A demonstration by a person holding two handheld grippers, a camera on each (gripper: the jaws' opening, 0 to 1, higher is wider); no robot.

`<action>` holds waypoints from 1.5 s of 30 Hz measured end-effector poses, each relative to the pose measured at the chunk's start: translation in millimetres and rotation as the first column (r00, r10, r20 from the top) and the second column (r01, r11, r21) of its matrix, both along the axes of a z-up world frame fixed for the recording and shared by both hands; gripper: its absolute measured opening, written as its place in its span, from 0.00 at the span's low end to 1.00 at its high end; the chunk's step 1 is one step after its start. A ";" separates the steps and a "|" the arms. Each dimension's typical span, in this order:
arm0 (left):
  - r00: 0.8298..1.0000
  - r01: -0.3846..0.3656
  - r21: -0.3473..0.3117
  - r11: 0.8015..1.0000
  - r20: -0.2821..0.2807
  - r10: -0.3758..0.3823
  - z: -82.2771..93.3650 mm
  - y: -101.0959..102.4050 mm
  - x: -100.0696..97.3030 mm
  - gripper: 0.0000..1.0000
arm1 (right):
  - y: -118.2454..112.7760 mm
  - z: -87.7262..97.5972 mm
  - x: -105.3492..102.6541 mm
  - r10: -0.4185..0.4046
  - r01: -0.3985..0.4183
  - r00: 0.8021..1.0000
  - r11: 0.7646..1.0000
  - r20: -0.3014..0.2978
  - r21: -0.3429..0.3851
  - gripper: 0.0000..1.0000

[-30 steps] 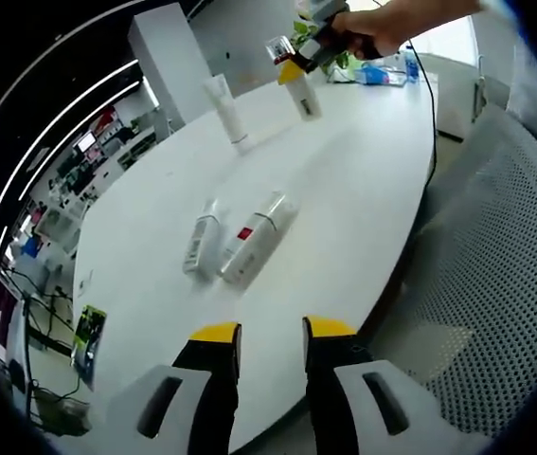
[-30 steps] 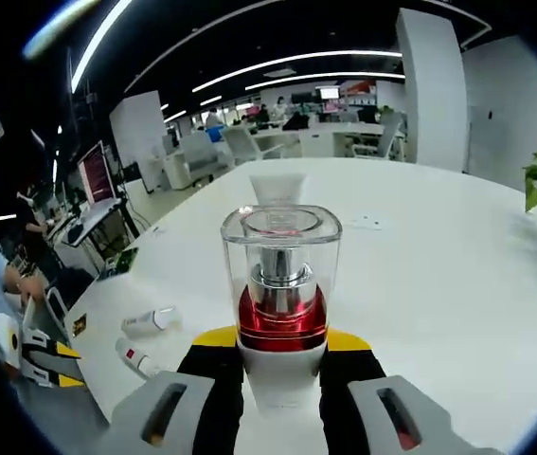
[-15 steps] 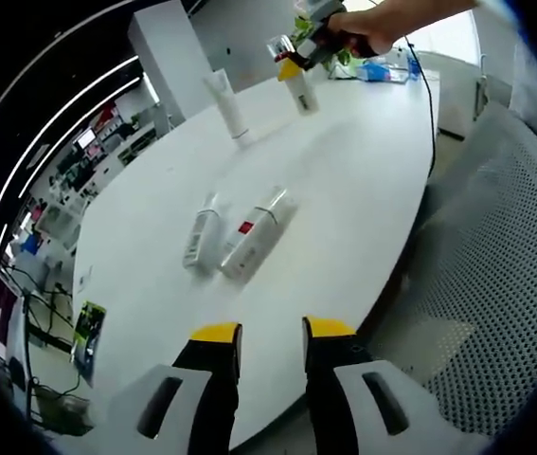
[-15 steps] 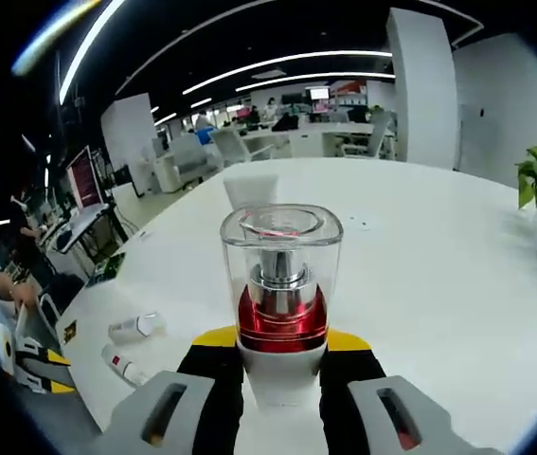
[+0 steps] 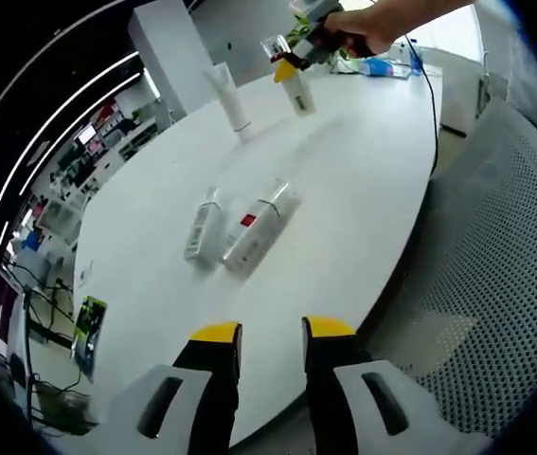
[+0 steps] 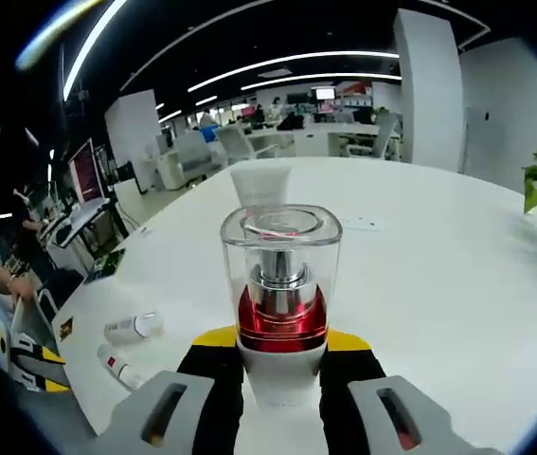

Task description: Arrange the skincare products in the storage area until every visible bottle or jar stands upright without overlapping.

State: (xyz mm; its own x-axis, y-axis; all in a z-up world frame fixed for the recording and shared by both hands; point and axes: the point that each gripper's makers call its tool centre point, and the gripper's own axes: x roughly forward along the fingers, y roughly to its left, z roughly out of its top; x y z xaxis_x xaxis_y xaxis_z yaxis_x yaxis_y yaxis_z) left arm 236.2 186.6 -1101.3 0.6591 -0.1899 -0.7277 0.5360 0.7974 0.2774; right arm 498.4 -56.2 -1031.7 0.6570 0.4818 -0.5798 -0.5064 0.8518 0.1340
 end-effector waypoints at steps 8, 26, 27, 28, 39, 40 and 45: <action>1.000 -0.018 0.002 1.000 -0.007 0.018 -1.5 4.3 -0.1 0.20 | -10.8 -13.7 4.8 -0.015 0.014 0.999 0.999 -0.034 -0.035 0.24; 1.000 -0.024 0.004 1.000 -0.005 0.025 -0.8 5.3 1.2 0.20 | -13.3 -20.5 5.6 -0.002 -0.001 0.999 0.998 -0.043 -0.060 0.24; 1.000 -0.024 0.003 1.000 -0.007 0.024 -1.1 5.0 0.8 0.20 | -12.2 -19.9 6.4 -0.002 0.000 0.999 0.998 -0.040 -0.057 0.24; 1.000 -0.023 0.003 1.000 -0.009 0.023 -1.3 4.9 0.6 0.20 | -10.7 -19.6 7.6 -0.002 0.000 0.999 0.998 -0.039 -0.057 0.24; 1.000 -0.014 0.001 1.000 -0.015 0.014 -2.0 3.5 -0.4 0.18 | -13.8 -21.8 22.8 -0.029 0.029 0.999 0.998 -0.014 -0.063 0.24; 1.000 -0.016 0.000 1.000 -0.013 0.016 -1.7 3.7 -0.2 0.18 | -14.9 -21.7 24.8 -0.034 0.033 0.999 0.997 -0.011 -0.063 0.24; 1.000 -0.016 0.000 1.000 -0.015 0.016 -2.0 3.8 -0.7 0.17 | -15.3 -20.8 34.5 -0.043 0.043 0.999 0.998 0.004 -0.053 0.24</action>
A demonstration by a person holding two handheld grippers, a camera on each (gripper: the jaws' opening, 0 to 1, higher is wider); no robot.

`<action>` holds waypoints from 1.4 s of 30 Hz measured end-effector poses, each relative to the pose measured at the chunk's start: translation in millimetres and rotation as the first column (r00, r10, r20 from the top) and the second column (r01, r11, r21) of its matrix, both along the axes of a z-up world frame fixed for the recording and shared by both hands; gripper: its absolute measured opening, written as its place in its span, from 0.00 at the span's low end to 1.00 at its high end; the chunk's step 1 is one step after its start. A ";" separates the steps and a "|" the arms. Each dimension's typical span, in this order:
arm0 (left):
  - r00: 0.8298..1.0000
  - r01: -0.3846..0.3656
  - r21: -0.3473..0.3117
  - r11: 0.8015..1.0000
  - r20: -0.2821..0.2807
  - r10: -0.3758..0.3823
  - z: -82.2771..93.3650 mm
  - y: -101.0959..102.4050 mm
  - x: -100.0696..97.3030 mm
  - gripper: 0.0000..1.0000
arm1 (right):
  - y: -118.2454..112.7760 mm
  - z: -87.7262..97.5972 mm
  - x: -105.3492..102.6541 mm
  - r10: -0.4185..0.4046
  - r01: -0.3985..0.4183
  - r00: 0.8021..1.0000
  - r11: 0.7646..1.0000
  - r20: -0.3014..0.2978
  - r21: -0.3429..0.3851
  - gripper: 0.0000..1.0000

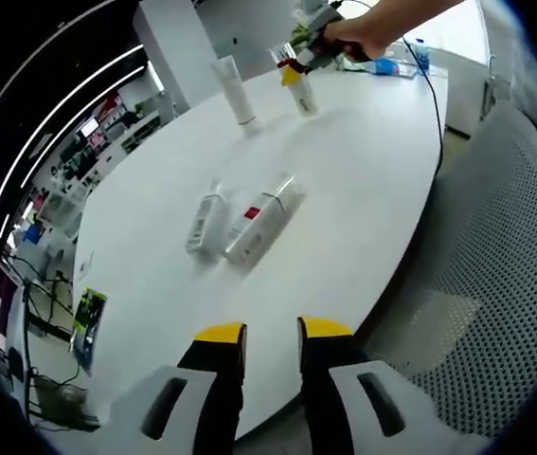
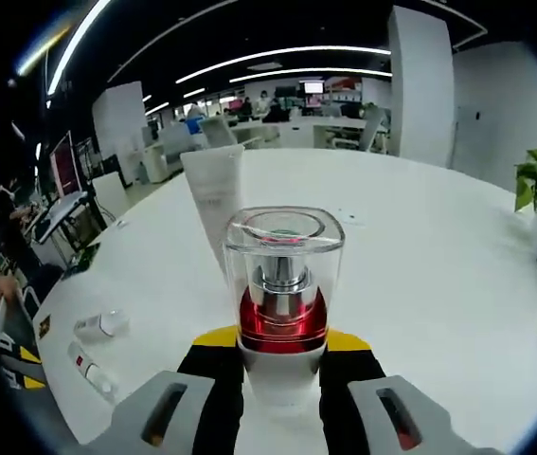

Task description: Arrange the skincare products in the storage area until every visible bottle or jar stands upright without overlapping.

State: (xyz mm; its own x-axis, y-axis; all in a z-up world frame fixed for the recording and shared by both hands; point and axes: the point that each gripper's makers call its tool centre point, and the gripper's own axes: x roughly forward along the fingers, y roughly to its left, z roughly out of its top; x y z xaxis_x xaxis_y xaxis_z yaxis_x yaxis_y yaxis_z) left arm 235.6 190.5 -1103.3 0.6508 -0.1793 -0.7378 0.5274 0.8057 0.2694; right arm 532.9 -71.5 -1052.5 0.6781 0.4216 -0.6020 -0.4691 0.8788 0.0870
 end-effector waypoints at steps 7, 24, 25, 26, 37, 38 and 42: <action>1.000 0.002 0.001 1.000 -0.017 -0.002 -3.2 -0.2 -1.8 0.17 | 14.6 -3.8 13.6 0.028 -0.028 0.999 1.000 0.017 0.001 0.23; 0.999 -0.001 -0.006 1.000 -0.036 0.001 -6.9 -0.4 -4.2 0.14 | 22.4 -0.2 60.2 -0.002 0.002 0.997 1.000 0.078 0.006 0.23; 0.999 -0.001 -0.005 1.000 -0.037 0.001 -6.9 -0.2 -4.3 0.14 | 23.8 -0.1 61.6 0.007 -0.007 0.996 1.000 0.084 -0.001 0.23; 0.999 0.000 -0.007 1.000 -0.039 0.000 -7.3 -0.6 -4.6 0.15 | 25.2 -0.9 63.4 0.018 -0.017 0.996 1.000 0.089 -0.008 0.23; 0.999 -0.002 -0.009 1.000 -0.052 0.001 -9.8 -0.9 -6.0 0.15 | 32.6 -4.8 68.5 0.057 -0.053 0.991 0.998 0.123 -0.035 0.24; 0.999 -0.002 -0.009 1.000 -0.053 0.001 -9.9 -1.1 -6.1 0.15 | 32.1 -5.0 68.5 0.054 -0.050 0.990 0.998 0.127 -0.032 0.24; 0.999 0.001 -0.007 1.000 -0.054 -0.002 -10.1 -1.2 -6.2 0.15 | 30.2 -5.2 66.9 0.032 -0.031 0.989 0.999 0.146 -0.011 0.24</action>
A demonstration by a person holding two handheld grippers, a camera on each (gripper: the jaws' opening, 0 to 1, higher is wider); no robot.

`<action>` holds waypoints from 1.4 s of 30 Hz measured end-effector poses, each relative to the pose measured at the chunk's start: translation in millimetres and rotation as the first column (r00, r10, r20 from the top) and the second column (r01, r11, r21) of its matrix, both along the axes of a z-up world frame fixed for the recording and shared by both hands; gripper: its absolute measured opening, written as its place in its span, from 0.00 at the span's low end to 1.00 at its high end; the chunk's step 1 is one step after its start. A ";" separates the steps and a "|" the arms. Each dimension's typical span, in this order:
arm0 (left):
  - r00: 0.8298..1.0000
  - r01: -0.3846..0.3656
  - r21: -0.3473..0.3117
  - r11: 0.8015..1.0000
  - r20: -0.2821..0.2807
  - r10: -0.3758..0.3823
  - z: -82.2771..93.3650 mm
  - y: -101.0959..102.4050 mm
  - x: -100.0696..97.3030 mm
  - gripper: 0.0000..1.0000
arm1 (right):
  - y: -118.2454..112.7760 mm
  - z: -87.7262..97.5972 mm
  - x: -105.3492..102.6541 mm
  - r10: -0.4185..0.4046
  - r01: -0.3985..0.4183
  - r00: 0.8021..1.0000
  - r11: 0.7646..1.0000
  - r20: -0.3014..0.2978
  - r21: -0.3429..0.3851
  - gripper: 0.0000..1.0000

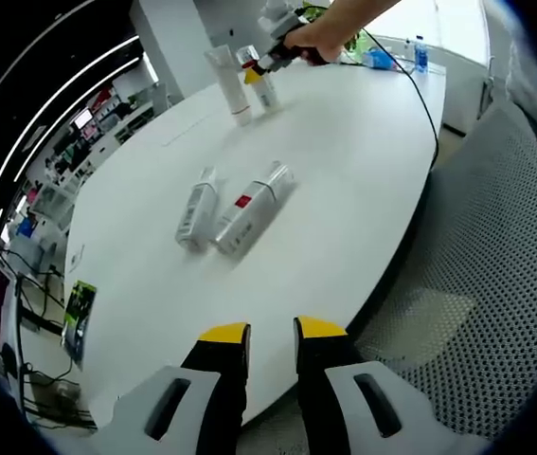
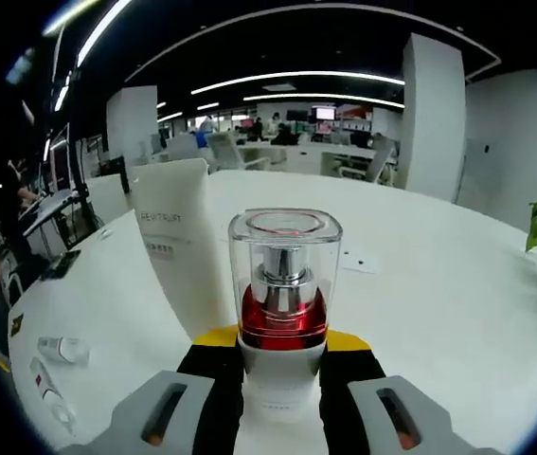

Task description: Arrange the skincare products in the storage area until every visible bottle or jar stands upright without overlapping.

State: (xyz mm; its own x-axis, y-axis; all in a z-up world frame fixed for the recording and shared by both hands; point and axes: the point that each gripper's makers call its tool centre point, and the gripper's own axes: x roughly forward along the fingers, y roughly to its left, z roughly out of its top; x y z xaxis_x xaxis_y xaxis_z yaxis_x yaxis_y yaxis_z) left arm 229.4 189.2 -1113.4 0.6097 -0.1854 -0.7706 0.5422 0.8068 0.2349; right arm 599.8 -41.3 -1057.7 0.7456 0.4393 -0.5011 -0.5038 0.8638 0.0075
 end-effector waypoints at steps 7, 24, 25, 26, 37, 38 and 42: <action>1.000 -0.003 -0.003 1.000 0.020 0.003 3.6 0.6 2.2 0.15 | -2.0 -1.4 -7.1 0.015 -0.016 1.000 0.999 -0.016 -0.032 0.24; 0.999 0.022 -0.007 1.000 0.025 -0.022 4.5 -3.9 2.0 0.14 | 6.8 -15.2 -20.7 0.100 -0.103 0.988 0.995 -0.115 -0.020 0.36; 0.999 0.023 -0.007 1.000 0.025 -0.023 4.6 -4.0 2.0 0.14 | 6.7 -22.4 -24.8 0.126 -0.131 0.980 0.991 -0.153 -0.020 0.39; 0.999 0.023 -0.007 1.000 0.024 -0.023 4.4 -4.0 1.9 0.14 | 4.6 -26.7 -27.8 0.154 -0.165 0.973 0.985 -0.170 -0.050 0.40; 0.999 0.024 -0.005 1.000 0.023 -0.024 4.1 -4.1 1.5 0.13 | -3.8 -27.4 -31.0 0.233 -0.276 0.945 0.944 -0.229 -0.182 0.26; 0.999 0.022 -0.006 1.000 0.026 -0.022 4.7 -3.8 1.9 0.13 | -1.2 -28.7 -33.0 0.223 -0.263 0.944 0.953 -0.243 -0.149 0.27; 0.999 0.028 -0.003 1.000 0.024 -0.028 4.6 -4.5 1.3 0.12 | 0.6 -31.6 -37.4 0.229 -0.277 0.942 0.943 -0.245 -0.185 0.24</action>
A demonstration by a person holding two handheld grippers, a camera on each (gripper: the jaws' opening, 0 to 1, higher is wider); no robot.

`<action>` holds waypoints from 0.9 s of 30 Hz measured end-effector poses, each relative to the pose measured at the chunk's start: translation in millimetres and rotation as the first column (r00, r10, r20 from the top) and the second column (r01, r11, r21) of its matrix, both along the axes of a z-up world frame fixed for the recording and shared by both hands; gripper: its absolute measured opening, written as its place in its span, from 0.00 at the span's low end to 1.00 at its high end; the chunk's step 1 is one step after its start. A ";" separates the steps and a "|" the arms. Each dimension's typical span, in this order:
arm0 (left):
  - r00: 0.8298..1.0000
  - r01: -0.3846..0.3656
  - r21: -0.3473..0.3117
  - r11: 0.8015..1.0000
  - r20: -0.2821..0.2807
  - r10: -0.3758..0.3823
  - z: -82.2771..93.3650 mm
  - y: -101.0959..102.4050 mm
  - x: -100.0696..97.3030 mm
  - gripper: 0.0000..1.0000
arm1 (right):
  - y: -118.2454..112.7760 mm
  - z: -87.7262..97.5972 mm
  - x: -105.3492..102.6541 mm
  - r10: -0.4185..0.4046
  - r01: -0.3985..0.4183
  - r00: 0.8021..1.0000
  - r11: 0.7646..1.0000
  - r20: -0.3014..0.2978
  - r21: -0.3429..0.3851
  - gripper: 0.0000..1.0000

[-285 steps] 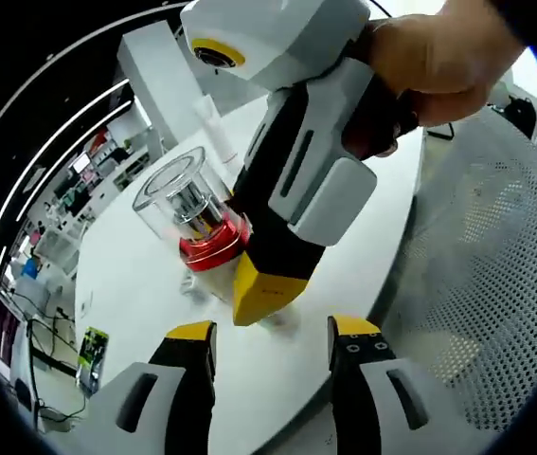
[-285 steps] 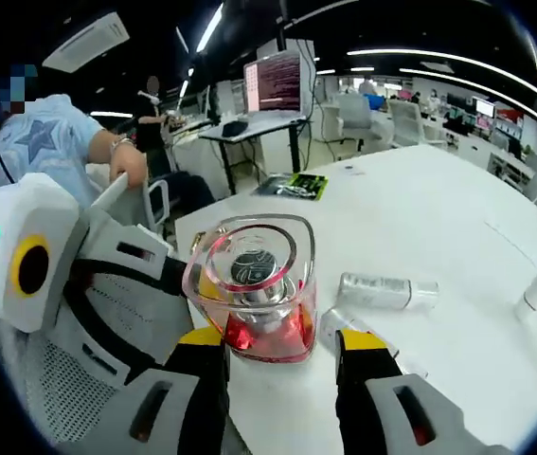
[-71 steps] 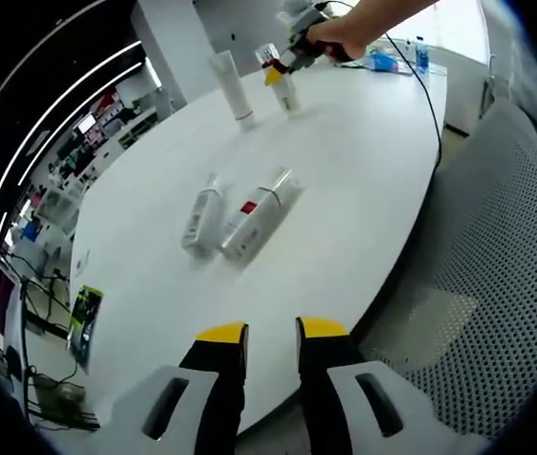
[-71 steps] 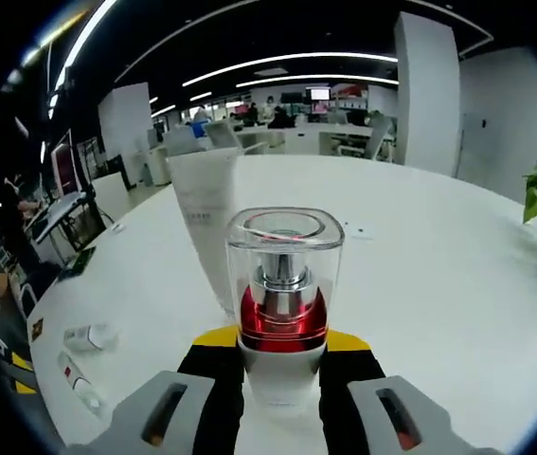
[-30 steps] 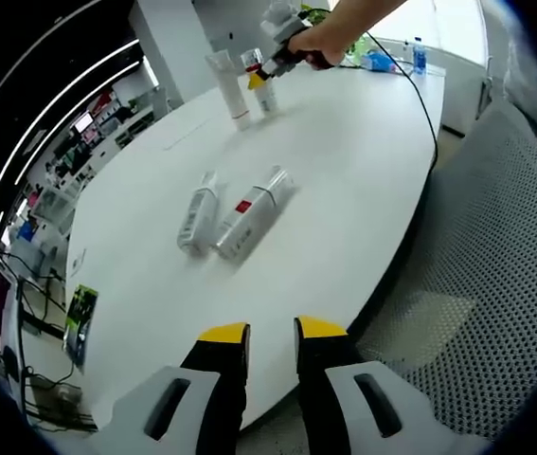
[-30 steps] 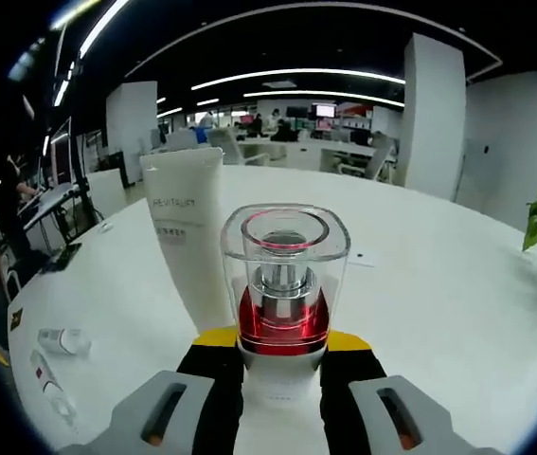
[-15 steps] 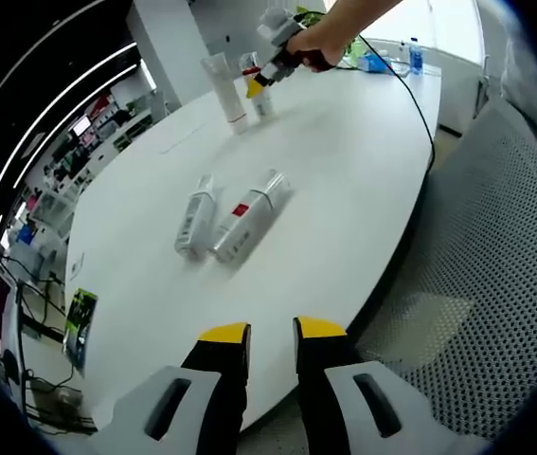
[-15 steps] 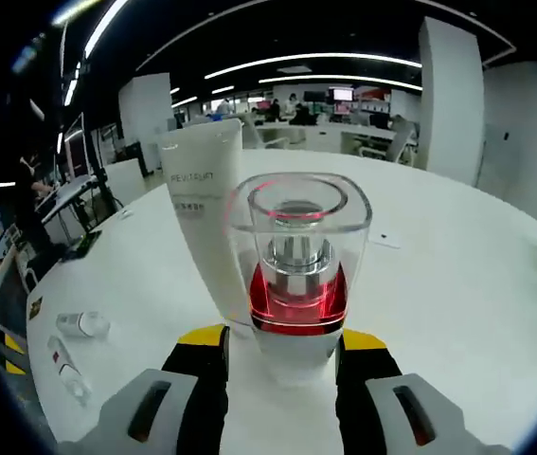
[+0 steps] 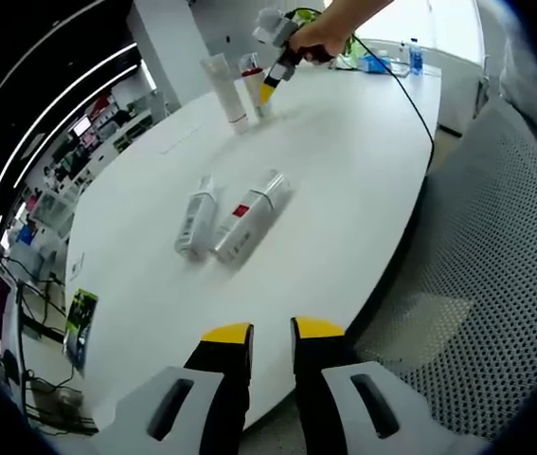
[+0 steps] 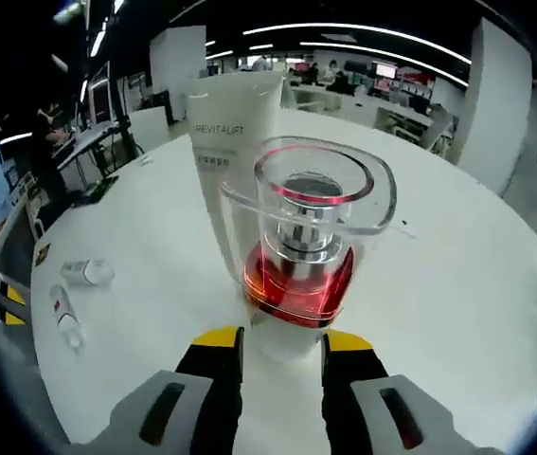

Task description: Arrange the skincare products in the storage area until every visible bottle or jar stands upright without overlapping.

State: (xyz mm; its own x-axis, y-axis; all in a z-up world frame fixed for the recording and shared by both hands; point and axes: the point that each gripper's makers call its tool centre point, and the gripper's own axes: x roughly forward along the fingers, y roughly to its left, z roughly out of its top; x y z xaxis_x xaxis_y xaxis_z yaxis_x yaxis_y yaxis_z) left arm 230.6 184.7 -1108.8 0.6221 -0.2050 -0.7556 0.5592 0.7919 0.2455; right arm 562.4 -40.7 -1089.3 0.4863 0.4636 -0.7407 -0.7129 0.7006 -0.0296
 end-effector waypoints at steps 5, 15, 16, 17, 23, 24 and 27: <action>1.000 0.000 -0.012 1.000 0.021 0.000 4.0 -1.6 1.3 0.09 | 1.6 3.8 1.8 -0.013 0.013 1.000 1.000 0.007 0.006 0.21; 1.000 0.007 -0.010 1.000 0.010 -0.007 2.2 -2.3 0.7 0.09 | 6.0 5.4 10.7 -0.048 0.047 0.999 0.998 0.020 0.043 0.24; 1.000 0.006 -0.008 1.000 0.007 -0.006 1.8 -2.1 0.4 0.09 | 6.6 5.5 11.1 -0.061 0.060 0.998 0.997 0.019 0.051 0.24; 1.000 0.006 -0.008 1.000 0.008 -0.006 1.9 -1.9 0.4 0.09 | 6.9 5.6 11.8 -0.064 0.063 0.998 0.996 0.020 0.055 0.24; 1.000 0.004 -0.007 1.000 0.004 -0.004 1.5 -1.3 0.2 0.09 | 7.7 5.8 15.7 -0.070 0.069 0.997 0.996 0.018 0.059 0.24; 1.000 0.004 -0.006 1.000 0.003 -0.004 1.3 -1.1 0.0 0.09 | 7.8 5.9 16.3 -0.072 0.071 0.997 0.996 0.017 0.059 0.24; 1.000 0.003 -0.006 1.000 0.002 -0.003 1.2 -1.0 0.0 0.09 | 8.1 5.8 17.9 -0.068 0.067 0.998 0.996 0.016 0.059 0.24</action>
